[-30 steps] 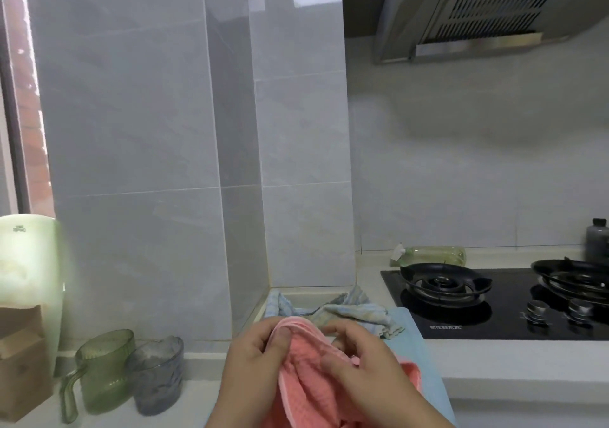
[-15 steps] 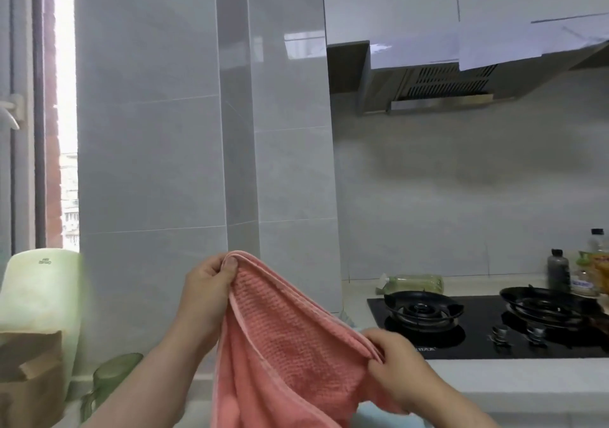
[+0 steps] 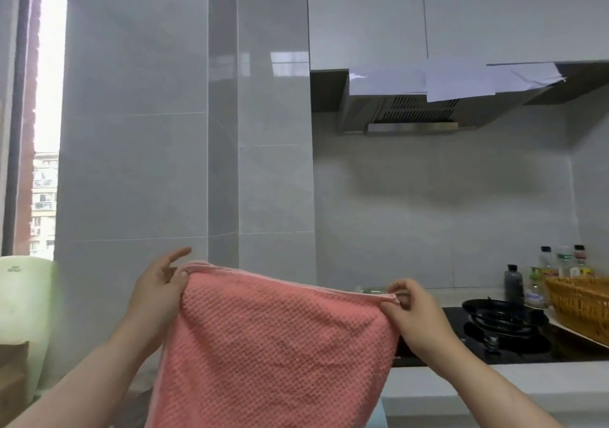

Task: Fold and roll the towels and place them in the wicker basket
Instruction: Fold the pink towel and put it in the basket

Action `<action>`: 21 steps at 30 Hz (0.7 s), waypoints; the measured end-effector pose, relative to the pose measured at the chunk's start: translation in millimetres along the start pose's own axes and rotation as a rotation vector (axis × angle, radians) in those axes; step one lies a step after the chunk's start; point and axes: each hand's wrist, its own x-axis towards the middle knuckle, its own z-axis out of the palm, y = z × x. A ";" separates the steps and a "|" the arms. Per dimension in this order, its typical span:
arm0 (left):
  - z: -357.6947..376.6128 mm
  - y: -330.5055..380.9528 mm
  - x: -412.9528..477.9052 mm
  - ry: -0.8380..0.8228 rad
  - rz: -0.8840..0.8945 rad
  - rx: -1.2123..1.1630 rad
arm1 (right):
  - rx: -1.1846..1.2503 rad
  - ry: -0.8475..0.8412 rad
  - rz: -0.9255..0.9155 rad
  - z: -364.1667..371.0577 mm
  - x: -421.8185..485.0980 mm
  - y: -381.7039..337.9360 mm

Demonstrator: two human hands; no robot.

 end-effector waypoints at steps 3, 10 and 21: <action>-6.9 2.2 -2.7 -0.062 -0.023 0.045 | 0.044 0.045 -0.021 -8.9 13.1 -13.4; -18.9 16.7 -7.1 -0.154 0.030 0.127 | 0.111 0.062 -0.041 -28.8 28.9 -47.8; -31.0 37.5 1.8 -0.170 0.149 0.456 | -0.066 0.101 -0.094 -39.4 30.7 -66.0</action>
